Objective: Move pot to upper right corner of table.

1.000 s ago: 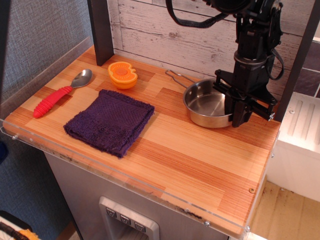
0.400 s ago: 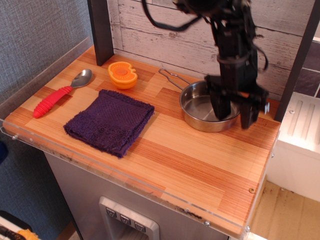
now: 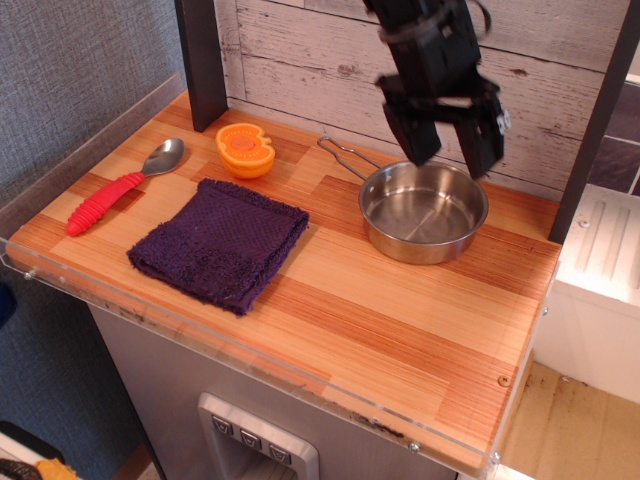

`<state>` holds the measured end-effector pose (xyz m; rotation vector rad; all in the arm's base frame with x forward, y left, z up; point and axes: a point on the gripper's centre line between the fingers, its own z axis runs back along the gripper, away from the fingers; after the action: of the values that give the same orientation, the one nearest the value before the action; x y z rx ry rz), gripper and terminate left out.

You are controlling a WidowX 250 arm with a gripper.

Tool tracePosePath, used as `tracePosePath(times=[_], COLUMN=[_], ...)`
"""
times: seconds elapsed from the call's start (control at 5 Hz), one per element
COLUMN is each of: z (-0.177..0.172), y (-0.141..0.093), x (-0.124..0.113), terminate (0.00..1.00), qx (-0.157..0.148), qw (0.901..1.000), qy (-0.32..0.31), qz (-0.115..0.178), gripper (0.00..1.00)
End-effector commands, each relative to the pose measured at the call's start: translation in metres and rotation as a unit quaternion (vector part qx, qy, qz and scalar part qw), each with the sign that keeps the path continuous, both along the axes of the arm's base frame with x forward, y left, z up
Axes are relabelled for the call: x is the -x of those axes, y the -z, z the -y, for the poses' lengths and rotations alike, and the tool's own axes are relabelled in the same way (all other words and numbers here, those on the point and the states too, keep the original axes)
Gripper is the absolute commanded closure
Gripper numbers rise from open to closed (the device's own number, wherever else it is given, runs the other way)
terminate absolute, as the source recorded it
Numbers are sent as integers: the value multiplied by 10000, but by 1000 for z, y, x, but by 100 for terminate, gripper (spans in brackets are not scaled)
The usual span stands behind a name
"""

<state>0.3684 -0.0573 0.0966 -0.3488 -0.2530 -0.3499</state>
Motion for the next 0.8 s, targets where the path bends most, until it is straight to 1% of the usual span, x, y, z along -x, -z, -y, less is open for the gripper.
tracePosePath(times=[0.0, 0.2, 0.4, 0.6], z=[-58, -74, -81, -86], y=[-38, -33, -28, -23], x=[58, 73, 78, 76], terminate=[0, 0, 0, 0], qx=[-1516, -1385, -1089, -813], qw=[9790, 9757, 9792, 9834], qy=[-1299, -1662, -1683, -1475], qz=[-414, -359, -309, -677], gripper=[0, 0, 0, 0])
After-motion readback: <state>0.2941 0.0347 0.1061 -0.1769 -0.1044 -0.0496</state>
